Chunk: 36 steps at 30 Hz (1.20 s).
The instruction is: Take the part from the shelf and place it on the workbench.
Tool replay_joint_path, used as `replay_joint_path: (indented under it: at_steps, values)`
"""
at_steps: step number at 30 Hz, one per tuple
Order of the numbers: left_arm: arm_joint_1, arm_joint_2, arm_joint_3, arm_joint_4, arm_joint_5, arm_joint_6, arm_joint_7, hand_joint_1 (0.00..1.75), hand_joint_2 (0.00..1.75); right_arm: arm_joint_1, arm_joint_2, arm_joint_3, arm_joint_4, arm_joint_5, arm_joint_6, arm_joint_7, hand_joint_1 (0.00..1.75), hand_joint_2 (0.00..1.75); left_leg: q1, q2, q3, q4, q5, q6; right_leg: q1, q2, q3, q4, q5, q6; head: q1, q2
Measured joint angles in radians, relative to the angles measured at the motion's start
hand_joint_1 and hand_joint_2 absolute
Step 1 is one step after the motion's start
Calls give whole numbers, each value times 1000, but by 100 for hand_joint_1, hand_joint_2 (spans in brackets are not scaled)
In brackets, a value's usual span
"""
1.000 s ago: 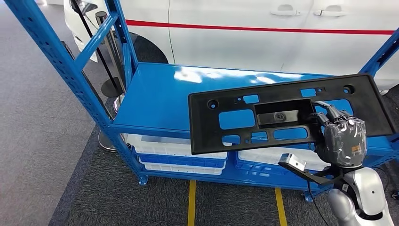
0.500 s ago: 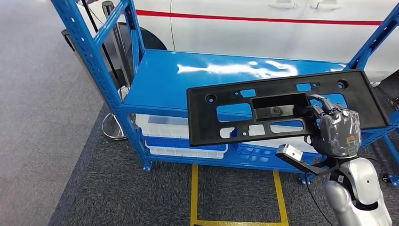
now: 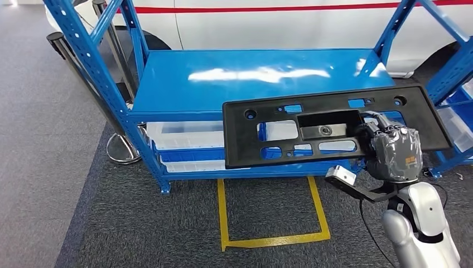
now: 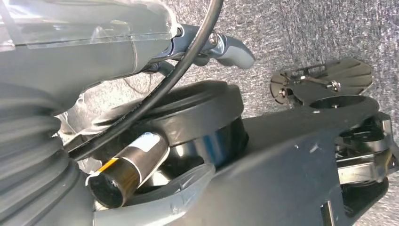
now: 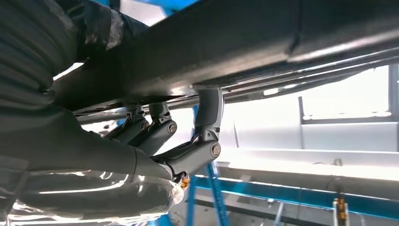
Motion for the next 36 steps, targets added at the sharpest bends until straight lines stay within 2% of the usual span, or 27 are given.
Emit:
replay_joint_path:
  at_steps: [2,4,5,6,7,8,9,10,12,14,15,16,17,19,20,21,22,23,24,26,28,30,31,32,34,35,36]
  values:
    - [0,1,0,5,5,-1,5,0,175,-4,1,7,12,-2,3,0,175,175,2,-42,-19,62,-78,-16,-8,15,-25,-8,29,-13,0,0]
    - [-1,1,0,7,10,-2,8,0,175,-6,1,16,23,-4,4,1,175,175,5,-69,-39,185,-176,-25,-8,35,-60,-6,57,-18,-1,0]
    - [-2,1,0,7,12,-2,9,0,175,-7,2,20,28,-5,5,1,175,175,6,-72,-41,239,-198,-28,-9,46,-79,-3,70,-17,-1,0]
    - [-2,2,0,8,13,-3,10,0,175,-7,2,23,33,-7,6,0,175,175,7,-73,-31,268,-195,-29,-9,57,-97,0,83,-15,-1,0]
    - [-2,2,0,8,14,-3,12,0,175,-8,2,26,38,-10,8,0,175,175,9,-75,-7,261,-172,-30,-11,69,-116,5,94,-11,-1,0]
    - [-1,2,-1,9,14,-3,14,0,175,-10,2,29,43,-13,11,0,175,175,13,-81,32,220,-142,-30,-12,80,-134,10,105,-7,-1,0]
    - [2,2,-2,10,15,-3,16,0,175,-13,2,31,46,-16,13,0,175,175,18,-102,82,153,-124,-30,-13,92,-151,17,114,-1,-1,0]
    - [6,1,-3,10,15,-4,18,0,175,-17,2,33,49,-19,14,0,175,175,22,-127,132,77,-121,-29,-14,104,-167,25,124,4,-1,0]
    - [16,1,-5,10,16,-5,20,0,175,-25,3,37,53,-20,15,1,175,175,25,-162,185,-19,-139,-22,-13,125,-187,32,146,15,0,0]
    - [19,0,-7,10,17,-6,20,0,175,-29,4,42,58,-21,15,1,175,175,23,-145,182,-34,-135,-8,-13,143,-195,25,169,27,0,0]
    - [18,-1,-8,10,18,-7,20,0,175,-29,4,44,61,-21,16,1,175,175,23,-131,176,-35,-125,1,-14,138,-200,26,164,32,0,0]
    - [17,-1,-8,11,18,-8,20,0,175,-30,4,46,64,-21,16,1,175,175,24,-117,168,-37,-113,10,-15,122,-208,42,140,37,1,0]
    - [17,-2,-9,11,18,-8,20,0,175,-31,4,49,67,-21,16,1,175,175,25,-102,158,-39,-102,18,-17,99,-220,79,96,41,2,0]
    - [17,-1,-9,13,20,-8,20,0,175,-33,5,53,71,-21,17,1,175,175,22,-74,133,-35,-83,26,-21,63,-252,206,-5,51,3,0]
    - [17,-1,-9,14,20,-8,20,0,175,-34,6,55,74,-21,17,1,175,175,21,-60,118,-32,-74,26,-24,57,-263,271,-28,56,3,0]
    - [16,-1,-9,15,21,-8,20,0,175,-34,6,57,77,-22,17,1,175,175,20,-46,103,-27,-66,25,-27,54,-262,316,-28,60,3,0]
    - [16,0,-9,16,21,-8,20,0,175,-33,6,60,79,-22,17,1,175,175,20,-33,87,-22,-59,23,-28,52,-245,326,-8,63,3,0]
    - [15,0,-9,16,22,-8,20,0,175,-34,6,62,81,-22,17,1,175,175,20,-20,73,-16,-53,21,-30,47,-207,297,18,64,3,0]
    - [13,0,-9,16,22,-8,19,0,175,-34,6,64,81,-22,17,1,175,175,20,-10,63,-10,-49,18,-30,32,-155,236,33,63,3,0]
    - [11,0,-9,18,22,-8,19,0,175,-37,6,67,81,-22,16,1,175,175,16,8,52,-2,-43,9,-20,-6,-54,97,18,52,2,0]
    - [10,1,-9,19,23,-7,19,0,175,-39,6,70,81,-24,17,1,175,175,12,26,49,-2,-33,-1,-8,-19,-22,34,-4,33,2,0]
    - [10,2,-9,20,32,-7,18,0,175,-43,8,73,84,-30,24,0,175,175,12,33,44,1,-32,-13,-9,-4,-36,26,10,13,2,0]
    - [10,3,-8,20,40,-8,17,0,175,-49,11,77,86,-33,29,-1,175,175,13,18,36,14,-49,-19,-11,5,-47,23,20,3,2,0]
    - [10,4,-8,20,48,-8,16,0,175,-58,17,84,91,-35,34,-2,175,175,15,-6,25,43,-83,-25,-13,14,-60,21,33,-6,1,0]
    - [9,7,-8,20,64,-11,17,0,175,-83,35,105,104,-36,42,-2,175,175,17,-56,-6,150,-177,-29,-11,38,-92,22,57,-19,1,0]
    - [9,9,-8,20,73,-13,19,0,175,-95,46,118,113,-36,46,-2,175,175,17,-66,-16,208,-212,-29,-8,51,-109,24,68,-23,1,0]
    - [8,12,-8,20,81,-15,22,0,175,-106,58,132,123,-35,49,-2,175,175,17,-71,-17,249,-225,-27,-5,65,-126,26,80,-25,1,0]
